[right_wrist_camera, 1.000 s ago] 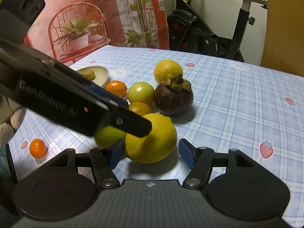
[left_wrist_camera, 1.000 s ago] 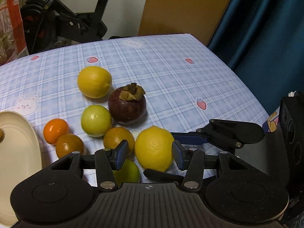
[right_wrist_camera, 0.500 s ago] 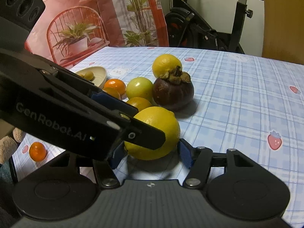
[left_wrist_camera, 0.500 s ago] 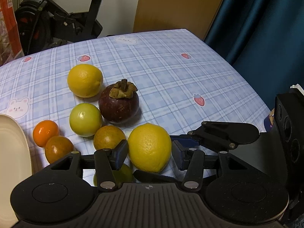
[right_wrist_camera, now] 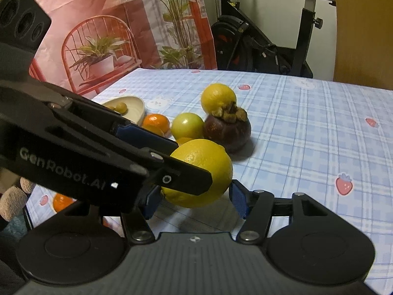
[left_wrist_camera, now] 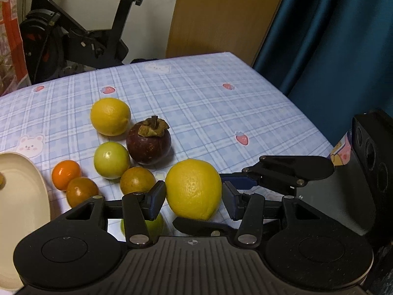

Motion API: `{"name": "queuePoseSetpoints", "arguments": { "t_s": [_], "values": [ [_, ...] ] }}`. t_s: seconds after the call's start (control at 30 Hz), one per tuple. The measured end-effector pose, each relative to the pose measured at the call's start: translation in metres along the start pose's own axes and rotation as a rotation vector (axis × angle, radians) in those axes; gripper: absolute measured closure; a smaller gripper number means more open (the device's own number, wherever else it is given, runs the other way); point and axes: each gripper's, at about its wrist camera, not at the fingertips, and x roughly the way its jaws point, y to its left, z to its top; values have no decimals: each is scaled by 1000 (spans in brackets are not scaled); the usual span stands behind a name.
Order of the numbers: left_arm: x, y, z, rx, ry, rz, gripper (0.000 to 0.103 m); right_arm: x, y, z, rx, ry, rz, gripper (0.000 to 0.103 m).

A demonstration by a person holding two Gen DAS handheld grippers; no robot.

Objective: Organize fruits
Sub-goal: 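Close the left gripper on the large yellow lemon and lift it, then carry the lemon in the left gripper over the cream plate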

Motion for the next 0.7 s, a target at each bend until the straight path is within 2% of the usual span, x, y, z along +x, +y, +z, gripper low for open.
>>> {"name": "queuePoseSetpoints", "arguments": {
  "t_s": [0.33,0.7],
  "values": [
    [-44,39,-5,-91,-80,21,50,7,36,32,-88,3,28,41],
    [-83,105,-20,-219,-144,80,50,55,87,66,-220,43,102,41]
  ]
}}
